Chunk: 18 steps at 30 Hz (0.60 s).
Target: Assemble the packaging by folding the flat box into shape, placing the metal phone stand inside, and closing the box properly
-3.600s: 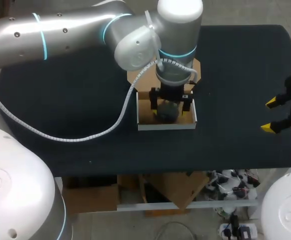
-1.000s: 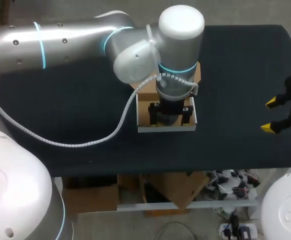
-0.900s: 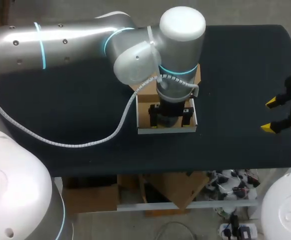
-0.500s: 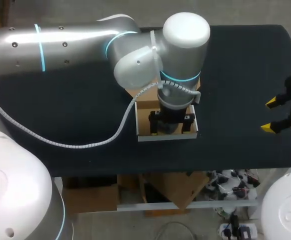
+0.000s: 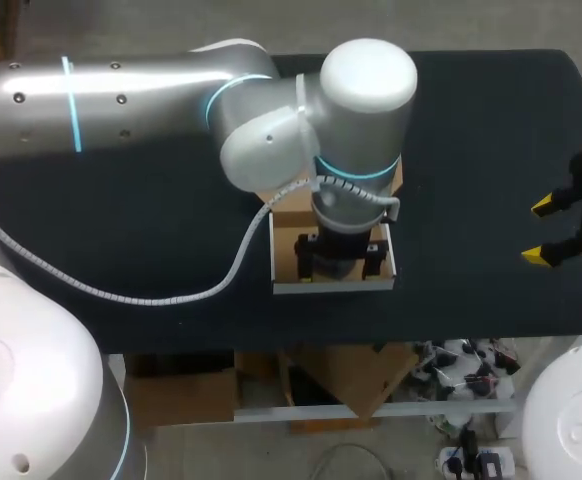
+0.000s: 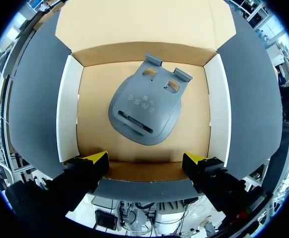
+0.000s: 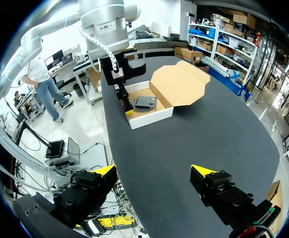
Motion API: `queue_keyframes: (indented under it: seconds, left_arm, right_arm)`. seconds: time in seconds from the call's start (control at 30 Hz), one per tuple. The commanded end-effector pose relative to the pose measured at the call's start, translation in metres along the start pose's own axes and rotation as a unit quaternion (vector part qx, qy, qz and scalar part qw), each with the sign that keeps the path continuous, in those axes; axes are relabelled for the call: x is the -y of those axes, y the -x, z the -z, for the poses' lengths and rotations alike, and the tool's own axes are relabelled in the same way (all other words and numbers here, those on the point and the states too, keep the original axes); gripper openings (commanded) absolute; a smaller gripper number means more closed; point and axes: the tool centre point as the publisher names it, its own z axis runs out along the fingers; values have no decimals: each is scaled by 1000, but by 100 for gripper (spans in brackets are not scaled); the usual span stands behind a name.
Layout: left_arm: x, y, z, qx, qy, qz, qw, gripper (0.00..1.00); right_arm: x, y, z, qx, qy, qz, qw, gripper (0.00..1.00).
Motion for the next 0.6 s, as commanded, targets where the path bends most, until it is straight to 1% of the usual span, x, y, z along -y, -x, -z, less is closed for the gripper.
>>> queue_keyframes:
  seconds: [0.03,0.4,0.6]
  left_arm:
    - [-3,0,1,0,-4,1,1000,100]
    - [0,1,8,-8,-21,-1,1000,100]
    - [2,7,31,-35,-52,-11,998,100]
  right_arm:
    - [1,-1,0,1,1,1,1000,100]
    - [1,-1,0,1,1,1,1000,100]
    - [1,-1,0,1,1,1,1000,100]
